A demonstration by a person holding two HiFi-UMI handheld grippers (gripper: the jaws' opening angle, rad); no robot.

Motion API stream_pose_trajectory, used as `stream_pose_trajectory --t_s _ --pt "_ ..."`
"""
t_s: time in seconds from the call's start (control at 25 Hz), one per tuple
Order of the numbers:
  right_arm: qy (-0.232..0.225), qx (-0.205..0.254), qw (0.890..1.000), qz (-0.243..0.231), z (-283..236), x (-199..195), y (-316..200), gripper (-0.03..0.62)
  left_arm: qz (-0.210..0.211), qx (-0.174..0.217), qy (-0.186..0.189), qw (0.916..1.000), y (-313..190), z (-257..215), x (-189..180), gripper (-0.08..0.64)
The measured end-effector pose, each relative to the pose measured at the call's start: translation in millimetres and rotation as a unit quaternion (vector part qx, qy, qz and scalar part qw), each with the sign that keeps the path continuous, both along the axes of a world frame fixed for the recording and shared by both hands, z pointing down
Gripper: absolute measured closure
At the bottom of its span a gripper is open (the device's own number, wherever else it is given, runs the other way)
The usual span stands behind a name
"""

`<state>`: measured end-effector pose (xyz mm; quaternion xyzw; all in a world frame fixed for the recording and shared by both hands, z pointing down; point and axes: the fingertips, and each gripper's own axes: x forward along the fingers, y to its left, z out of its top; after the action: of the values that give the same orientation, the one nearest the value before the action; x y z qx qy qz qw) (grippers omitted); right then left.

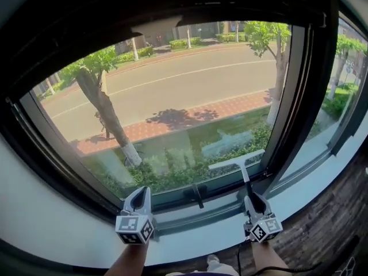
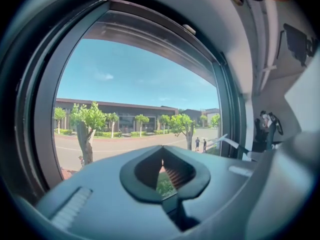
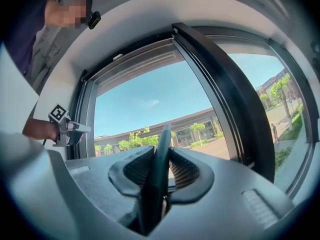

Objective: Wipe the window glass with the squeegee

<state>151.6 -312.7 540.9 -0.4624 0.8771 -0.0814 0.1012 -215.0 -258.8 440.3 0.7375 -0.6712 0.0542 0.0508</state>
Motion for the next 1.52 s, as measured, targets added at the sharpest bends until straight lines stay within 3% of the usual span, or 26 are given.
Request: stream_pose_trajectory --t_s 0.2,0.48,0.72,0.88,1.16,1.52 --pt "-0.013 0.071 0.997 0.005 -68.9 -27.2 11.1 0.489 0.003 0.021 0.011 0.9997 15.1 -24.8 -31.5 0.555" --pt "-0.02 0.13 0.991 0.015 -152.6 -38.1 25.7 0.489 0.037 0.06 0.006 0.9975 25.5 -60.2 -34.0 0.555" --pt "-0.043 0.194 0.98 0.003 -231.3 -70.5 39.8 0.489 0.071 0.059 0.015 0.9956 29.7 -63.2 -34.4 0.555" --pt "-0.06 0.241 0.969 -0.014 -283.7 -78.1 36.4 0.489 0.079 0.07 0.045 0.9934 23.7 -87.5 -29.8 0.555" --pt "-0.085 0.318 0.943 -0.04 -375.9 -103.6 23.6 0.489 0.058 0.118 0.013 0.9912 18.8 -158.6 -45.3 0.555" --pt "-0.11 0.351 0.929 -0.031 -422.6 -126.2 -4.3 0.489 0.041 0.134 -0.013 0.99 22.1 -199.6 -66.4 0.555"
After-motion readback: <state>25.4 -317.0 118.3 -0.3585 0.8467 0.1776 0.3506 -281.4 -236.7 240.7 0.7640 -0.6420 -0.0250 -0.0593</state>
